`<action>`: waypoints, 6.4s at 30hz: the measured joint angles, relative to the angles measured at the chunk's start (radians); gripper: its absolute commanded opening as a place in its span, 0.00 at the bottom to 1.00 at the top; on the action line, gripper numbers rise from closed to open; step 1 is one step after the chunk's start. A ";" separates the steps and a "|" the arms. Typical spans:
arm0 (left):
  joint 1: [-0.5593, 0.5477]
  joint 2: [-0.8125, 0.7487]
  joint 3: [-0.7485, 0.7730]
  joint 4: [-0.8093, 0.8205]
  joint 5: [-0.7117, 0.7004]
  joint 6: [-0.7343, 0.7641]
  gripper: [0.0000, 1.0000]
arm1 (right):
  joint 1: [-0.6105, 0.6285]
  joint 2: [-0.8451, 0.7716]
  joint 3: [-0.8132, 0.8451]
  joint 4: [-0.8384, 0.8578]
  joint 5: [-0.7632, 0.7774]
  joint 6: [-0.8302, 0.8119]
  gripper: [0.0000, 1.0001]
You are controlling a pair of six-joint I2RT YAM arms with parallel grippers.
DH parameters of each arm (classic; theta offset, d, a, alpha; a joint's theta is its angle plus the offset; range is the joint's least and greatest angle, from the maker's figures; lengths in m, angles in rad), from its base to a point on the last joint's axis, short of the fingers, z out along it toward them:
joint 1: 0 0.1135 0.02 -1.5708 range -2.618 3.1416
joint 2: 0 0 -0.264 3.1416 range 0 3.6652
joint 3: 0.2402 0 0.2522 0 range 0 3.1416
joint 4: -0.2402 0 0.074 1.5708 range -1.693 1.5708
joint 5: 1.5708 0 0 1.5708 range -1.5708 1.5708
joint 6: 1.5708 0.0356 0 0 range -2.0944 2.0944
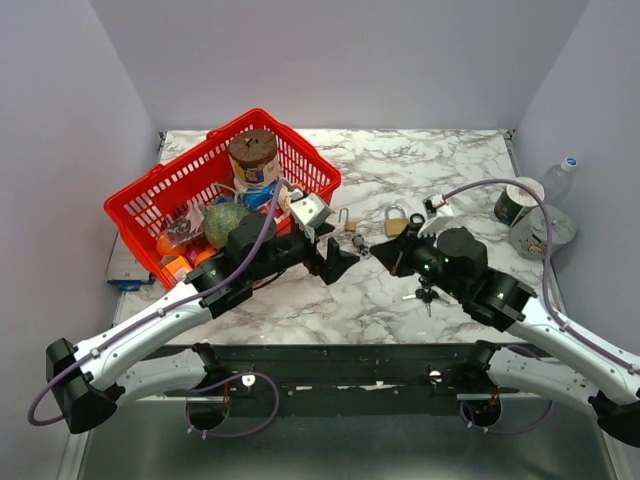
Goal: Unlock with the key
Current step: Pick up the key from the center of the board.
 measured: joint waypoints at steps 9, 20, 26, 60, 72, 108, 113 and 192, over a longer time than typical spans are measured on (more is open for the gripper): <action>0.030 0.006 -0.011 0.085 0.178 0.008 0.99 | 0.000 -0.109 0.063 0.068 -0.155 0.027 0.01; 0.031 0.089 -0.029 0.140 0.298 -0.017 0.95 | -0.001 -0.108 0.068 0.176 -0.278 0.089 0.01; 0.031 0.090 -0.031 0.174 0.333 -0.034 0.75 | -0.001 -0.098 0.068 0.207 -0.300 0.105 0.01; 0.036 0.064 -0.084 0.267 0.360 -0.094 0.00 | -0.002 -0.108 0.029 0.227 -0.293 0.123 0.01; 0.036 0.011 -0.106 0.217 0.452 -0.074 0.00 | -0.003 -0.204 0.027 0.072 -0.195 0.025 0.55; 0.029 0.109 -0.090 -0.028 0.604 0.027 0.00 | -0.006 0.096 0.212 -0.237 -0.605 -0.491 0.09; 0.027 0.109 -0.090 -0.035 0.604 0.027 0.01 | -0.006 0.088 0.199 -0.229 -0.605 -0.494 0.01; -0.023 0.043 0.086 -0.370 0.576 -0.033 0.00 | -0.003 -0.060 0.187 -0.292 -0.572 -0.473 0.46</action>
